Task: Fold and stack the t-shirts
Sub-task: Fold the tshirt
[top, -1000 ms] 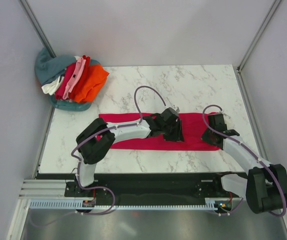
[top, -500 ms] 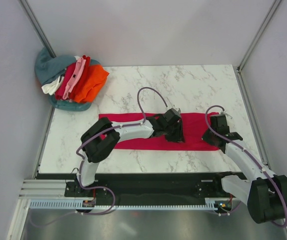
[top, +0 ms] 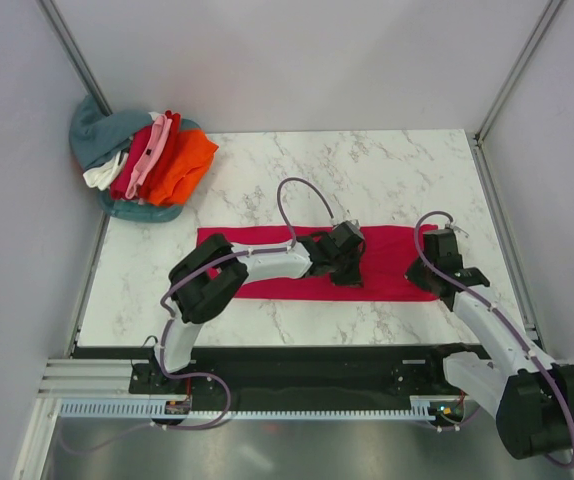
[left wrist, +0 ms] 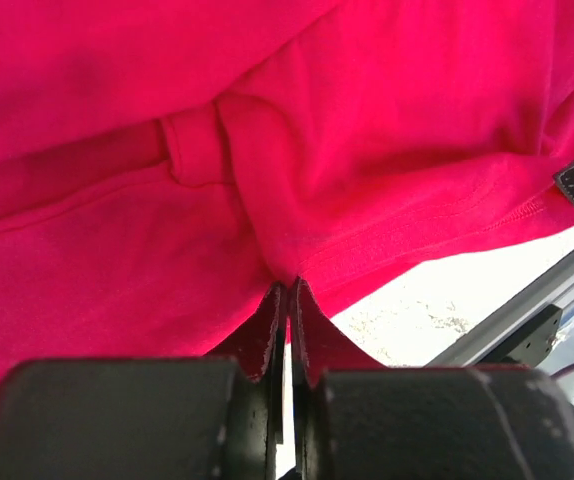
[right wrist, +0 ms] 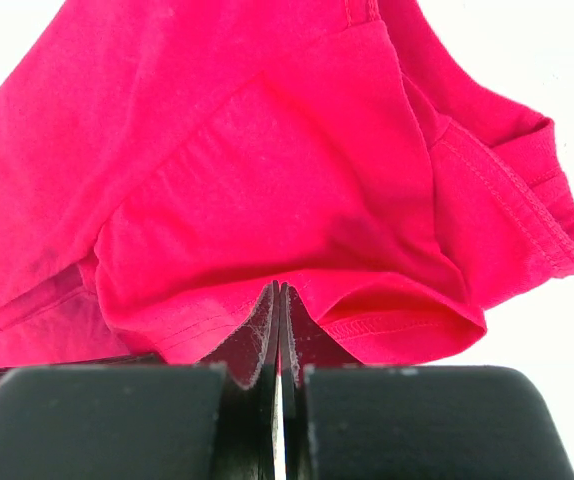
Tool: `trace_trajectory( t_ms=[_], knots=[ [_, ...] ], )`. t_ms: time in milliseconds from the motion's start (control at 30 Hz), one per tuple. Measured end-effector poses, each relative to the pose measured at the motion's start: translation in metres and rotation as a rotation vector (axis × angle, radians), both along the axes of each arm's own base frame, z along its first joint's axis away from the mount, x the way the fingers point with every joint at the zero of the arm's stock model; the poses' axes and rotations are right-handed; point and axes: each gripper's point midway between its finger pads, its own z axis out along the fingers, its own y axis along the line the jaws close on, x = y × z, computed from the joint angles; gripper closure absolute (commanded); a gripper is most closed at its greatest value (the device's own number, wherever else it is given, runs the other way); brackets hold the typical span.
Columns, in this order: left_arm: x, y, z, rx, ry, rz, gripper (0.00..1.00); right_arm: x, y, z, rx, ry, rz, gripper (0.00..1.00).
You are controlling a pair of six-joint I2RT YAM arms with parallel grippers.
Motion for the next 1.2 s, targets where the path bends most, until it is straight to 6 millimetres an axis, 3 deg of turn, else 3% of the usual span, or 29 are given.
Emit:
trace_trajectory(
  t_ms=[233,400,567,733,1000,1200],
  knots=[
    [-0.002,-0.001,0.004,-0.009,0.0,-0.006,0.98,-0.001,-0.005,-0.001,-0.025,0.004,-0.015,1.0],
    [-0.003,-0.003,0.029,-0.066,0.002,-0.026,0.98,-0.002,-0.009,-0.008,-0.048,0.042,-0.026,1.0],
    [0.004,0.009,0.048,-0.107,0.008,-0.026,0.98,-0.002,-0.016,-0.011,-0.082,0.064,-0.051,1.0],
    [0.007,0.023,0.041,-0.095,0.039,-0.024,0.98,-0.003,-0.02,-0.012,-0.095,0.068,-0.076,1.0],
    [-0.003,0.022,0.035,-0.099,0.079,-0.069,0.91,-0.016,-0.019,-0.017,-0.066,0.077,-0.094,0.99],
    [-0.008,0.021,0.029,-0.095,0.102,-0.084,0.9,-0.021,-0.027,-0.013,-0.098,0.079,-0.128,0.87]
  ],
)
